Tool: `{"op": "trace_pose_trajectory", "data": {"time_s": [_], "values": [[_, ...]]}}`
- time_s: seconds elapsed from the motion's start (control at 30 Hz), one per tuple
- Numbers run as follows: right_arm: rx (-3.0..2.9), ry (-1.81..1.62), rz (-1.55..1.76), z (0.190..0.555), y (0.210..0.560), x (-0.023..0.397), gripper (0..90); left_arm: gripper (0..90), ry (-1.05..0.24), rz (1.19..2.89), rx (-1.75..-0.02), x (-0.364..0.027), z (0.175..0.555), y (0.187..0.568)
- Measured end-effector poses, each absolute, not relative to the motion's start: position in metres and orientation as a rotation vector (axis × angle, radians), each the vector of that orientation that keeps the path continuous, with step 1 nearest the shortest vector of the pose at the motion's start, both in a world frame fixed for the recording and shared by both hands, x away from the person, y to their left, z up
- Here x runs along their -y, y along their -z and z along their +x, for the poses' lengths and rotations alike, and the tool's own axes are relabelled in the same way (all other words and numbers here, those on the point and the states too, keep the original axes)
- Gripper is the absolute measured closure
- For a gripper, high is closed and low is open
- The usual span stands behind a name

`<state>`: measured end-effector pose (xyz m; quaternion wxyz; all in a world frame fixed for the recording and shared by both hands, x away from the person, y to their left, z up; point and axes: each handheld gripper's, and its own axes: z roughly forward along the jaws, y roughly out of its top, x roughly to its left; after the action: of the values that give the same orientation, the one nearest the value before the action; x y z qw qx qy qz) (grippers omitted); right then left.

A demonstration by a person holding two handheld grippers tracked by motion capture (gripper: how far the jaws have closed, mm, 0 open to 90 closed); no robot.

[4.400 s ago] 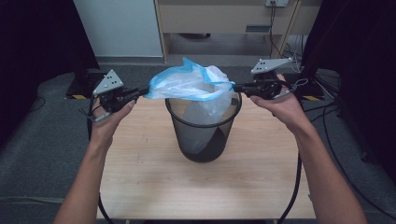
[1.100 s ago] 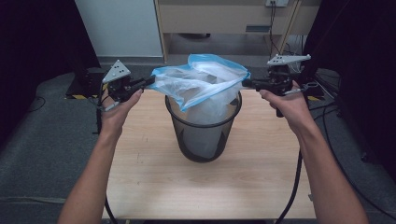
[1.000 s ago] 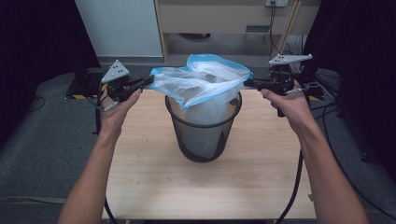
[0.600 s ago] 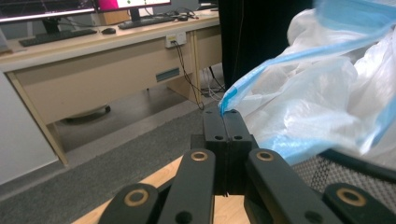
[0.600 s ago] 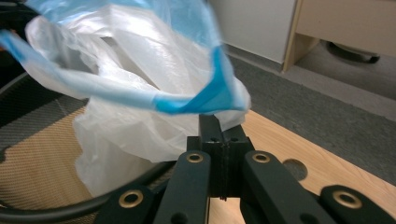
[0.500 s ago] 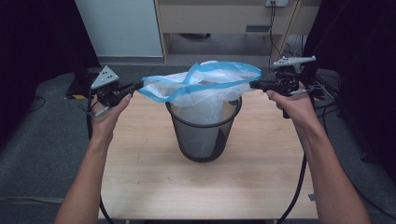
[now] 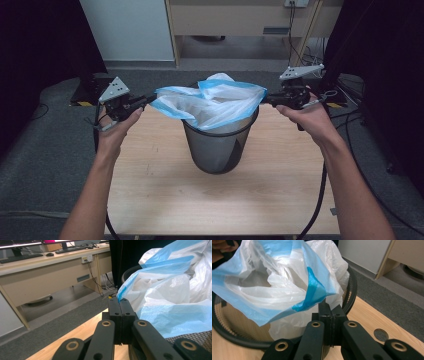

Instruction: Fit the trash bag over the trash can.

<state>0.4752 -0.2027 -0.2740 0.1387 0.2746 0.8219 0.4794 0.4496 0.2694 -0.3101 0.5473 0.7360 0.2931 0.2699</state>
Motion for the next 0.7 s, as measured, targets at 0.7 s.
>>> {"op": "trace_pose_trajectory", "data": {"time_s": [0.7], "values": [[-2.326,-1.342,0.847,0.480,0.278,0.211,90.0,90.0,-0.706,1.651,-0.819,-0.298,0.450,0.319]]}}
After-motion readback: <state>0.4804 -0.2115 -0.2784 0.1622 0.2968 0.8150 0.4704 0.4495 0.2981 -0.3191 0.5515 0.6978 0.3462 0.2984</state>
